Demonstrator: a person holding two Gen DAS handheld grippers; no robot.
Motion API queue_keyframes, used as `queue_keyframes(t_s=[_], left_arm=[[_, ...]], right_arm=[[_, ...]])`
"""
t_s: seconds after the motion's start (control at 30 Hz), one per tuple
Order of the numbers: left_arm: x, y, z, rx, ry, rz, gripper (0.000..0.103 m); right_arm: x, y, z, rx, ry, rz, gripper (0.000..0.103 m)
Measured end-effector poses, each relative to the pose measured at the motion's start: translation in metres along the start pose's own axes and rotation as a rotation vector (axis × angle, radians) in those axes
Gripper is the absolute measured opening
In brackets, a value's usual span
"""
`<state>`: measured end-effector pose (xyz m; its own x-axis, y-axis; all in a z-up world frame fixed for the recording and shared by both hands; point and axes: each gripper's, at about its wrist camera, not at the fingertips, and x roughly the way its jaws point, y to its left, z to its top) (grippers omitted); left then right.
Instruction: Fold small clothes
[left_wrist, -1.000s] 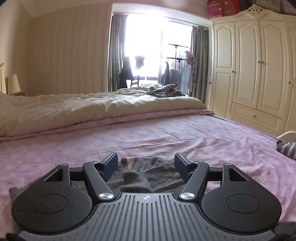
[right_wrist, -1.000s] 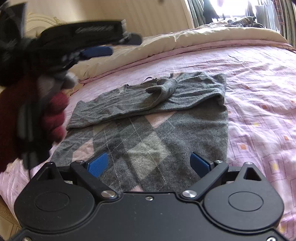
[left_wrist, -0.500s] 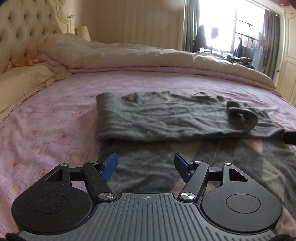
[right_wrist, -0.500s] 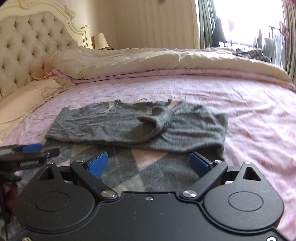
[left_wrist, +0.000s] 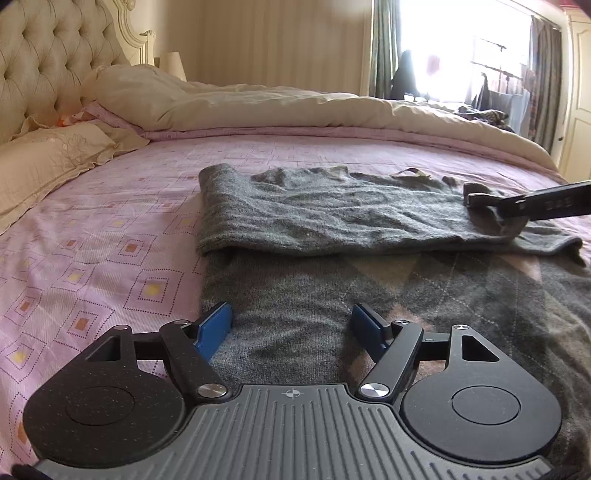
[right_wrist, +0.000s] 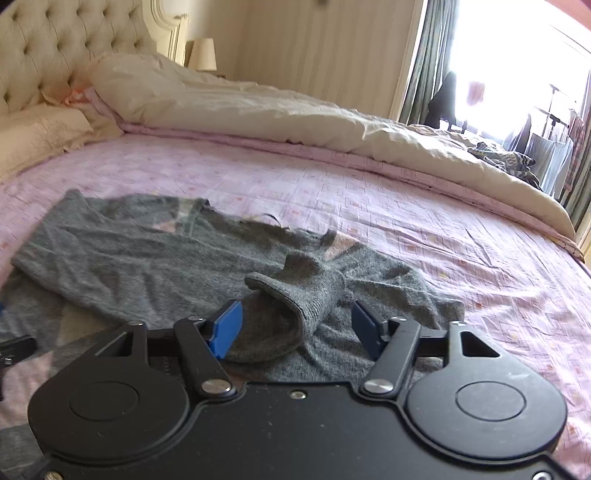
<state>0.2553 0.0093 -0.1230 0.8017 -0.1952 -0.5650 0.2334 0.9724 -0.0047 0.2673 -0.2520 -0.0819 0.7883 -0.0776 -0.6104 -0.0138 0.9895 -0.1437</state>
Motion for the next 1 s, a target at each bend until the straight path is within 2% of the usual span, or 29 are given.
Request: queue_keyframes(t_s=[0.03,0.07,0.1,0.13,0.17,0.27,0.37,0.47,0.63,0.67,0.7,0.77,0.97,1.0], left_arm=[[0.000,0.000,0.000,-0.001,0.000,-0.001,0.072],[0.000,0.001,0.000,-0.002,0.000,-0.002,0.072],[0.000,0.001,0.000,-0.003,0.001,-0.003,0.072],[0.000,0.000,0.000,-0.003,0.001,-0.003,0.072],[0.000,0.000,0.000,-0.003,0.001,-0.003,0.072],[0.001,0.001,0.000,-0.004,0.001,-0.005,0.072],[0.000,0.001,0.000,-0.007,0.002,-0.008,0.072],[0.000,0.002,0.000,-0.004,0.002,-0.006,0.072],[-0.001,0.002,0.001,0.003,0.007,-0.007,0.074],[-0.001,0.002,0.001,0.003,0.008,-0.008,0.074],[-0.002,0.002,0.002,0.003,0.008,-0.010,0.074],[-0.002,0.002,0.002,0.000,0.008,-0.017,0.075],[-0.007,0.005,0.008,0.009,0.018,-0.046,0.077],[-0.010,0.003,0.011,0.024,0.019,-0.045,0.077]], right_arm=[[0.008,0.002,0.000,-0.011,0.019,-0.011,0.061],[0.016,0.002,-0.001,-0.019,0.038,-0.016,0.053],[0.020,0.000,-0.002,-0.015,0.049,-0.011,0.029],[0.021,-0.005,-0.003,0.006,0.047,-0.012,0.014],[0.019,-0.013,-0.004,0.057,0.036,-0.017,0.012],[0.004,-0.046,-0.012,0.273,0.006,-0.011,0.013],[-0.004,-0.071,-0.027,0.404,0.032,0.006,0.018],[-0.007,-0.084,-0.038,0.447,0.039,0.021,0.027],[-0.004,-0.095,-0.047,0.535,0.031,0.090,0.030],[-0.002,-0.096,-0.048,0.553,0.031,0.100,0.033],[0.000,-0.097,-0.049,0.570,0.029,0.111,0.040],[0.005,-0.098,-0.049,0.600,0.028,0.124,0.044],[0.011,-0.100,-0.046,0.622,0.029,0.118,0.044],[0.012,-0.100,-0.045,0.615,0.030,0.119,0.034]])
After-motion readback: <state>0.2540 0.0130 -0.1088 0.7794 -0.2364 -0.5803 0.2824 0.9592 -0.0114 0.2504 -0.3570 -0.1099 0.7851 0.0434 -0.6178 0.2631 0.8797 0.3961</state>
